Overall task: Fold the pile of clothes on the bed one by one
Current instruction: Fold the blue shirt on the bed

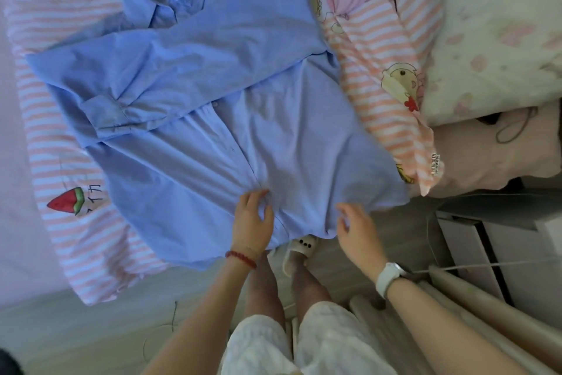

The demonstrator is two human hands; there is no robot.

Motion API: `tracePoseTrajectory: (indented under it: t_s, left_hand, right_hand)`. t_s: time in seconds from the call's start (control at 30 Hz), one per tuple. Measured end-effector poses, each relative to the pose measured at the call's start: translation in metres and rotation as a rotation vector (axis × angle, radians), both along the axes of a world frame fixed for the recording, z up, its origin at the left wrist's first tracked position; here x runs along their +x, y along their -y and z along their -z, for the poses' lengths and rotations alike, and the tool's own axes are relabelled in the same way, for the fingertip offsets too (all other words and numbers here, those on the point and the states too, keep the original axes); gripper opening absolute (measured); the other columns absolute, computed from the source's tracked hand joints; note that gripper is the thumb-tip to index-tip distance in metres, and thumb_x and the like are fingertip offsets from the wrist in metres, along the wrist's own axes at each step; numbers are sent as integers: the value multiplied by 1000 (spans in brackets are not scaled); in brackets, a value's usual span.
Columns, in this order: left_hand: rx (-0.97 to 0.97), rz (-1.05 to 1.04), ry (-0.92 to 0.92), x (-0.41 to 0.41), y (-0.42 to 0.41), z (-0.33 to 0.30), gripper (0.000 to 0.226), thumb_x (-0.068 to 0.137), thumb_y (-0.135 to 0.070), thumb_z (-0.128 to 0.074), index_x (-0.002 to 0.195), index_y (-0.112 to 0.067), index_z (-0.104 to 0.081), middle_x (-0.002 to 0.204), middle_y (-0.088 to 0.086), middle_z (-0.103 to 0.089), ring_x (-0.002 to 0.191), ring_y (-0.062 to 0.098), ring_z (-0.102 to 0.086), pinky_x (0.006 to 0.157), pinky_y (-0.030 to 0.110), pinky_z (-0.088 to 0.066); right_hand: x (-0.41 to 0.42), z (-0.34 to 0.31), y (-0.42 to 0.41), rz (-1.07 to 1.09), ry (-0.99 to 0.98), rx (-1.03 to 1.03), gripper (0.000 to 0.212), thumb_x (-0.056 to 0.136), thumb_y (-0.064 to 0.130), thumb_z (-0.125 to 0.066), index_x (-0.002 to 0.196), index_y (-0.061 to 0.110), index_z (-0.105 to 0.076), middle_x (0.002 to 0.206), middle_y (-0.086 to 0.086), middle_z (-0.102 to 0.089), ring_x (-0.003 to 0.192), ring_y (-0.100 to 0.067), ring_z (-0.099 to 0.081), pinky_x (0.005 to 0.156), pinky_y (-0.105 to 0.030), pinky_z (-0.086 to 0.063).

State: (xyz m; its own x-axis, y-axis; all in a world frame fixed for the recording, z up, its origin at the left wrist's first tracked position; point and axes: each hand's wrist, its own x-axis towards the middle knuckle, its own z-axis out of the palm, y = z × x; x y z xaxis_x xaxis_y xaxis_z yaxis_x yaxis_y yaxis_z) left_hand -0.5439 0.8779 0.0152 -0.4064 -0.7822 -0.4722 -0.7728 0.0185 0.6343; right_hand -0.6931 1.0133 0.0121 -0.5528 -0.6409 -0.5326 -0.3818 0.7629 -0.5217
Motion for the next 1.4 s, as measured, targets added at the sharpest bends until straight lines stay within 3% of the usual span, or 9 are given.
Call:
tracePoseTrajectory:
  t_s: [0.2,0.3,0.43,0.6,0.73,0.93,1.13,1.27,1.4]
  left_hand:
    - [-63,-218,42,49,-3,7,32,85,-2,-57,117,2,-57,114,20,-50,100,39,-56,91,47,-47]
    - [-117,-165,105,59,2,6,41,80,-17,-52,115,3,-59,116,23,-52,105,42,-52,93,47,-44]
    - [-102,-88,165,48,-2,3,60,77,-40,-42,125,-6,-55,127,21,-47,117,40,-43,96,44,-38]
    - [-9,-63,337,30,-4,1,52,86,-23,-56,136,-21,-42,144,12,-28,129,36,-28,98,49,-35]
    - [-21,-109,356,28,10,-13,42,87,-19,-54,129,-16,-50,140,14,-29,125,36,-30,98,47,-35]
    - [-169,-111,318,24,79,-41,43,89,-20,-55,131,-13,-49,144,14,-30,130,35,-28,101,49,-32]
    - [-349,46,360,16,192,-57,55,94,-32,-46,145,-21,-28,155,8,-15,143,29,-10,113,46,-14]
    - [-401,80,418,14,282,-48,59,94,-36,-45,147,-24,-22,156,6,-12,144,28,-7,113,50,-15]
    - [-411,127,471,12,371,-23,64,93,-42,-45,148,-25,-17,156,5,-13,143,27,-8,111,51,-14]
  right_hand:
    - [-64,-17,33,78,-349,-91,48,88,11,-57,132,2,-42,133,-19,-45,125,-37,-38,100,-47,-33]
    - [-81,-6,41,231,-255,51,47,88,26,-57,129,8,-44,127,-17,-52,120,-37,-45,98,-50,-36]
    - [-88,-5,27,236,-110,118,23,91,23,-52,99,1,-55,93,-16,-59,90,-35,-56,72,-38,-41]
    - [-90,-18,-1,301,-138,241,18,92,15,-45,105,7,-52,102,-19,-59,85,-35,-54,72,-38,-44]
    - [-76,-34,14,151,-364,252,39,86,9,-50,124,6,-47,127,-19,-46,116,-38,-43,91,-48,-40]
    - [-56,-60,112,-198,-358,39,52,93,15,-44,142,9,-31,150,-13,-27,137,-30,-24,110,-42,-22]
    - [-52,-69,224,-457,-384,-45,51,96,23,-32,145,10,-27,154,-13,-20,142,-28,-17,113,-48,-18]
    - [-61,-63,305,-592,-436,-13,51,99,29,-25,148,17,-19,157,-6,-11,144,-24,-11,116,-45,-12]
    - [-86,-40,389,-639,-507,-14,51,98,28,-29,147,16,-23,155,-7,-19,142,-23,-17,114,-45,-18]
